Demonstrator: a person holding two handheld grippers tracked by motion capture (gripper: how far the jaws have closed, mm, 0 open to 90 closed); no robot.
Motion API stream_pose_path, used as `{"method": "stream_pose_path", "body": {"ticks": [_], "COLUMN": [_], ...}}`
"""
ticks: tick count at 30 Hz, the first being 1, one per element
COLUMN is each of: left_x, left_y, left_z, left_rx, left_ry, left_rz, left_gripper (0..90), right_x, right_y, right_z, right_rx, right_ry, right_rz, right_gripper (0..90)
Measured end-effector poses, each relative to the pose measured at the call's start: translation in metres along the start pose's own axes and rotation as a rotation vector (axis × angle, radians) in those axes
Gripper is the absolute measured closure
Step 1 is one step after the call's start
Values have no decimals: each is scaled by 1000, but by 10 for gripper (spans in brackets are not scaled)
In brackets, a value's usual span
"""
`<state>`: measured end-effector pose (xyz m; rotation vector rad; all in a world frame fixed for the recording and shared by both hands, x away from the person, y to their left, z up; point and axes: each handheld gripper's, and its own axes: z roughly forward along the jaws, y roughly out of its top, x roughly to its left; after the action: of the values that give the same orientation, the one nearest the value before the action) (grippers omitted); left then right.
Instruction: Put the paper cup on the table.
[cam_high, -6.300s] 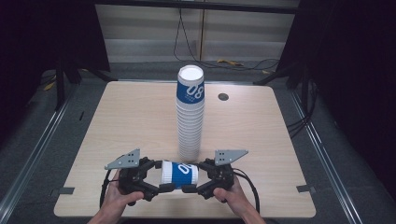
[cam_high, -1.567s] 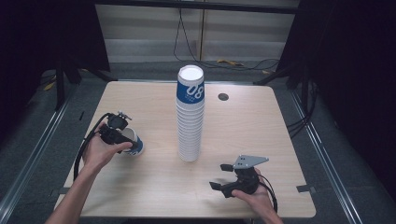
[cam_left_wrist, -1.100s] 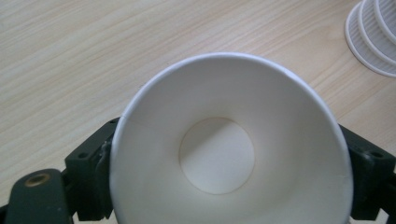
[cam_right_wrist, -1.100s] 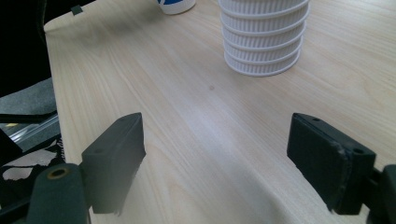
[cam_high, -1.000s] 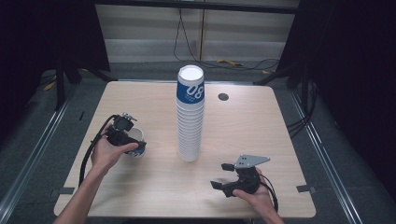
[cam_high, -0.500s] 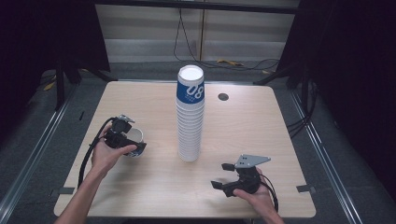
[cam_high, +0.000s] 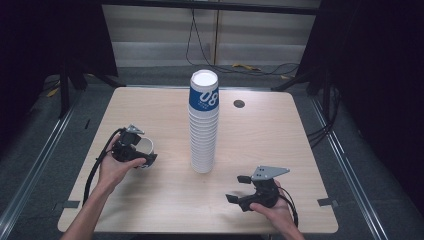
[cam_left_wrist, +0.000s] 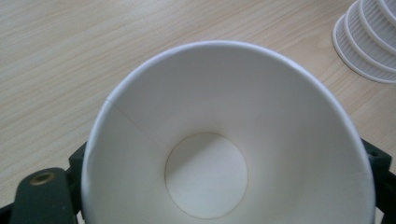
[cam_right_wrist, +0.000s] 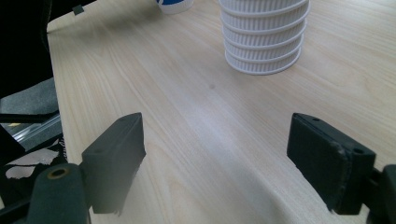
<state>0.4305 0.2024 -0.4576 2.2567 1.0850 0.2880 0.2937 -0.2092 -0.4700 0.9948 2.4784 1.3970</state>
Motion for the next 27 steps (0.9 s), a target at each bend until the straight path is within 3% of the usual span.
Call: {"method": "stream_pose_path", "body": {"ticks": [3,9,16,20,22,27], "left_x": [1,2,3,3,3,1], "left_y": [-2,-7,-15,-21,-24,-31], "left_z": [3,3,5,9,10,8], "left_rx": [11,-13,-30,-13,1,-24], "left_ry": [1,-14,-13,36,31,43], "left_rz": [1,-6,-38,-43,-44,-30], "left_gripper": [158,153,148,158,160,162], "right_x": [0,0,0,0,0,0], "right_y": [0,0,0,-1,-1,-1], "right_z": [0,0,-1,0,0,1], "right_rx": [-2,0,0,2,2,5], "right_ry": [-1,-1,-2,-1,1,1], "right_rz": [2,0,2,2,1,3], "right_gripper": [194,194,192,191,191,191]}}
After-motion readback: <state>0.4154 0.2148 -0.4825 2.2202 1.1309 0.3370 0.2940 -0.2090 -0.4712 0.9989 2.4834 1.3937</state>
